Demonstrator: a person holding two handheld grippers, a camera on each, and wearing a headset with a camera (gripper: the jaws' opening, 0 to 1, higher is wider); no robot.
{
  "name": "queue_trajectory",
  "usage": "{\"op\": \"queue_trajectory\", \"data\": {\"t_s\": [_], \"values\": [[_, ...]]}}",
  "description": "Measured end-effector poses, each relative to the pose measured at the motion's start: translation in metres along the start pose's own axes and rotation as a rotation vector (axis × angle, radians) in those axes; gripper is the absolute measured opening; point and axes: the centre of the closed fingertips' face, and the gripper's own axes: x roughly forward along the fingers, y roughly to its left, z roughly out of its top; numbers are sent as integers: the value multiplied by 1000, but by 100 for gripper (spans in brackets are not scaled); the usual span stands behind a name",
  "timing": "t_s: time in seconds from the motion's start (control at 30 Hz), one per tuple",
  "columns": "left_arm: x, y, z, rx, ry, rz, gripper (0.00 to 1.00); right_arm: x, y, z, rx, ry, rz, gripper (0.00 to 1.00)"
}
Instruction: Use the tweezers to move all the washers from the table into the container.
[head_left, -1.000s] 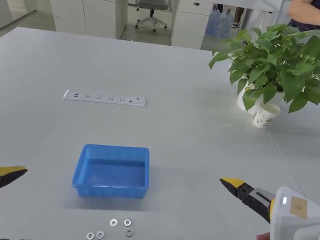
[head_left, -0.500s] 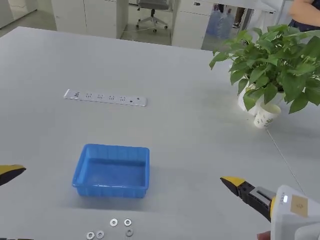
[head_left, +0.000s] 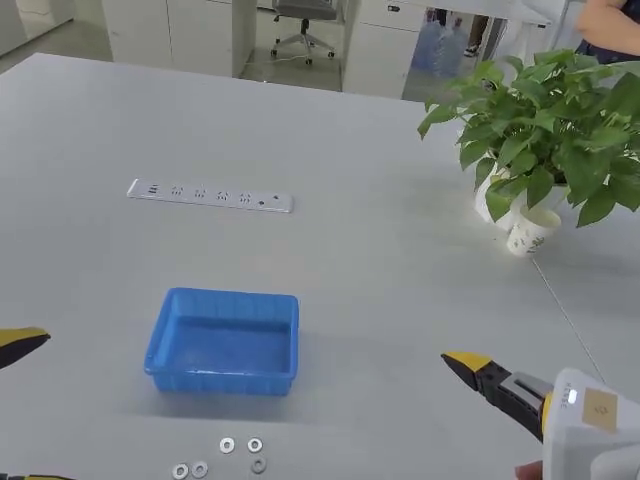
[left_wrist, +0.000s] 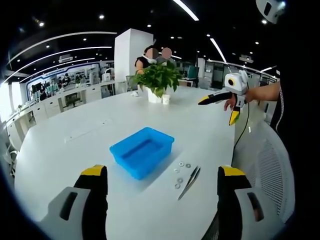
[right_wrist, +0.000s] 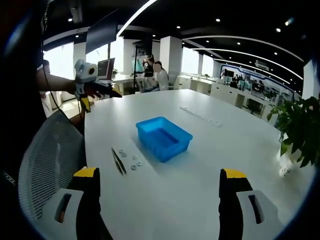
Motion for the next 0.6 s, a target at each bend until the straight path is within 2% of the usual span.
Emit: {"op": "queue_trajectory", "data": {"t_s": [0.37,0.6], "values": [[0,-3,1,21,14,-23,92,-1,-1,0,-4,4,0,100],[3,-9,-3,44,49,-62,87,1,-1,0,-15,6,8,98]]}}
